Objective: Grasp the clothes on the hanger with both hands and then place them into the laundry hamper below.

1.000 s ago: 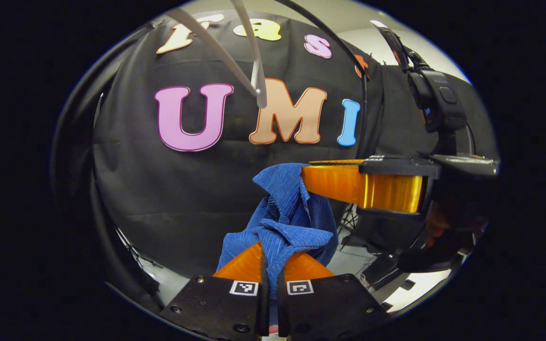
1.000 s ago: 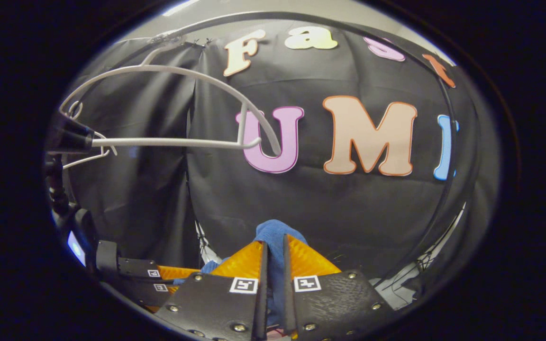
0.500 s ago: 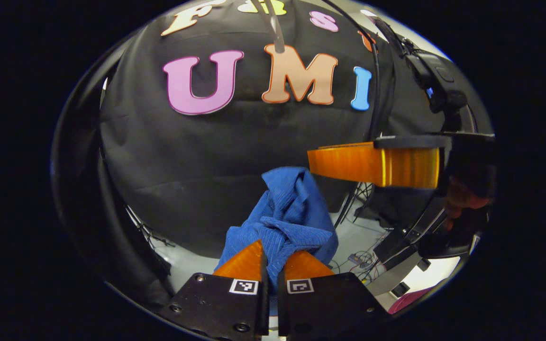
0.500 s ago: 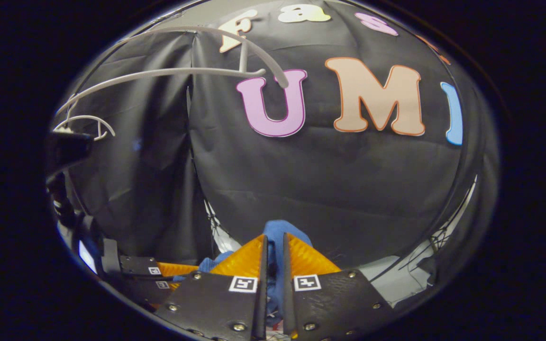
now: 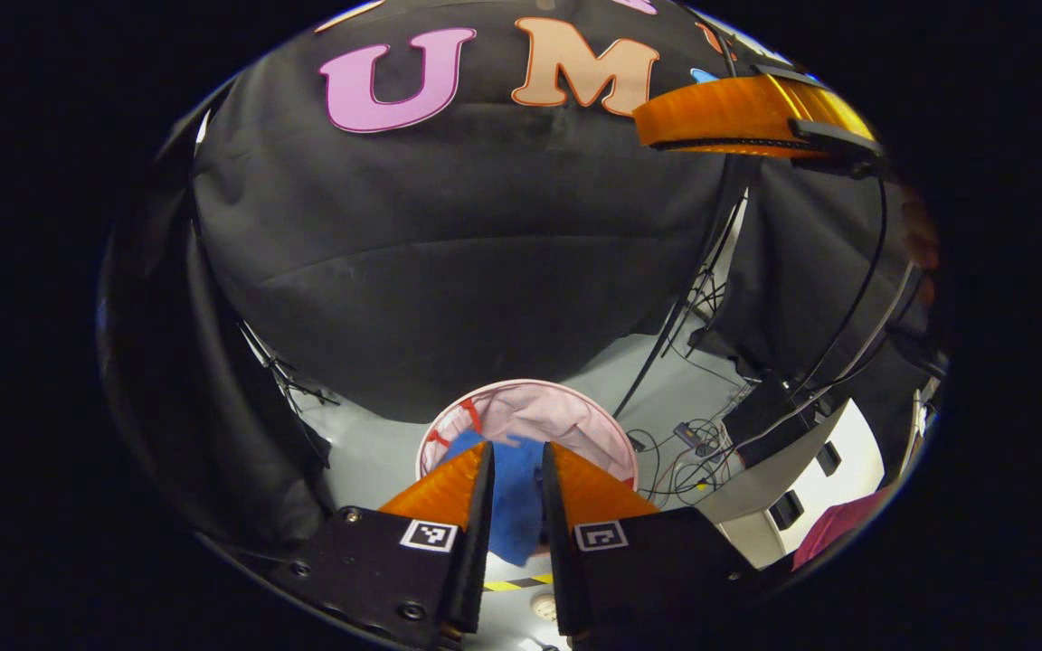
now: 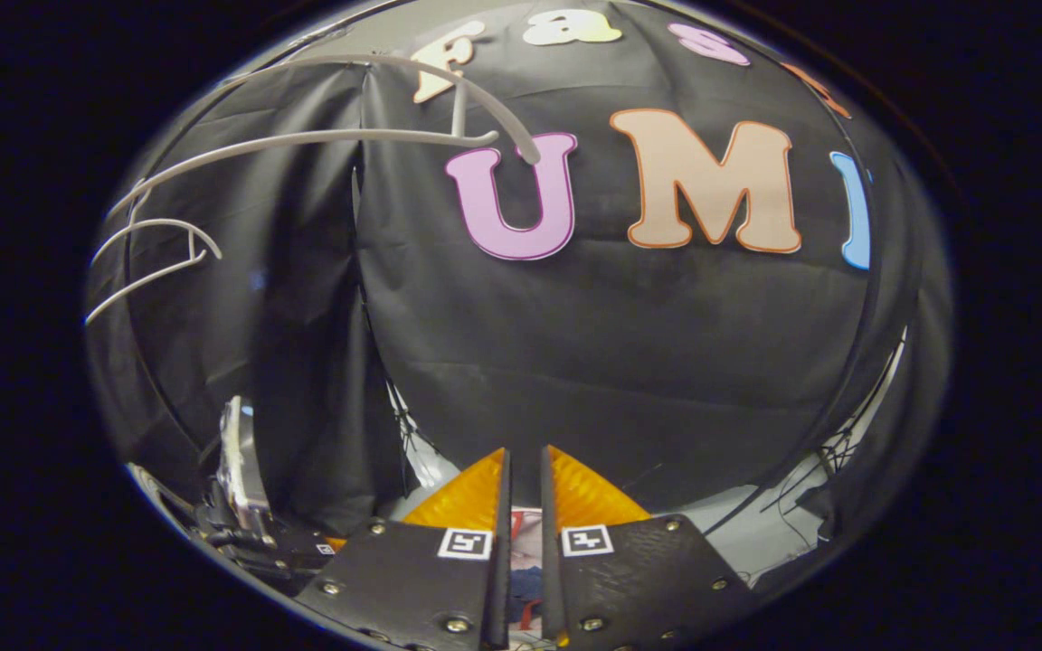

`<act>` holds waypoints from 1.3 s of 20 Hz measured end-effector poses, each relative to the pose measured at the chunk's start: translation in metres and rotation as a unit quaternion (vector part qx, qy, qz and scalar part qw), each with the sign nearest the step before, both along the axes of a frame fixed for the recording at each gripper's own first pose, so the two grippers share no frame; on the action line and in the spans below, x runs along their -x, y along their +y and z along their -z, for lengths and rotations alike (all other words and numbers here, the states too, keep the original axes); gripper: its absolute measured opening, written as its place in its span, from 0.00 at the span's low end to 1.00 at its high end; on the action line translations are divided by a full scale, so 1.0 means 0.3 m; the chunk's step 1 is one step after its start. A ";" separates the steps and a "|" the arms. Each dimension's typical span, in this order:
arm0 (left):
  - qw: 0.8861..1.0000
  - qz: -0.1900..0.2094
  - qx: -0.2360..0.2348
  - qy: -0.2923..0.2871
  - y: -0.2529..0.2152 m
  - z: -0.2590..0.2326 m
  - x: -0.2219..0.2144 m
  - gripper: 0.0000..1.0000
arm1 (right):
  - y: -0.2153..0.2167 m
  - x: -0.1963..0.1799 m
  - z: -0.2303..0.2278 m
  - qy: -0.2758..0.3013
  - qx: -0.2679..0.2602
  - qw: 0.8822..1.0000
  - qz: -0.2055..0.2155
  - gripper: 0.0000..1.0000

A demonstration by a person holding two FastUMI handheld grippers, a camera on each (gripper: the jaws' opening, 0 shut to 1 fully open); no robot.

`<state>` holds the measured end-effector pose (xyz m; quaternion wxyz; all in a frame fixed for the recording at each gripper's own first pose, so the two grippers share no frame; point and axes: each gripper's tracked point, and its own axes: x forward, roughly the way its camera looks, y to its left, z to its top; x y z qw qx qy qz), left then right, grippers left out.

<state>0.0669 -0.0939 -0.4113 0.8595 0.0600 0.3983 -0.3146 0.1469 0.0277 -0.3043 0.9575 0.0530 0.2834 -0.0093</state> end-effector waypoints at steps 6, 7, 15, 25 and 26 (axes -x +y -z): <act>1.000 -0.001 0.011 -0.010 -0.019 -0.037 -0.009 0.34 | -0.012 0.014 0.007 0.001 -0.002 1.000 0.010 0.14; 1.000 -0.002 0.016 -0.010 -0.024 -0.048 -0.013 0.34 | -0.014 0.018 0.010 0.000 -0.002 1.000 0.012 0.14; 0.995 -0.005 0.079 -0.065 -0.100 -0.304 -0.064 0.34 | -0.041 0.057 -0.016 -0.012 0.004 1.000 0.025 0.14; 0.970 0.008 0.183 -0.162 -0.226 -0.760 -0.078 0.33 | -0.076 0.131 -0.325 -0.092 0.032 0.995 0.034 0.14; 0.965 0.012 0.196 -0.174 -0.240 -0.818 -0.075 0.33 | -0.077 0.150 -0.376 -0.105 0.036 0.993 0.036 0.14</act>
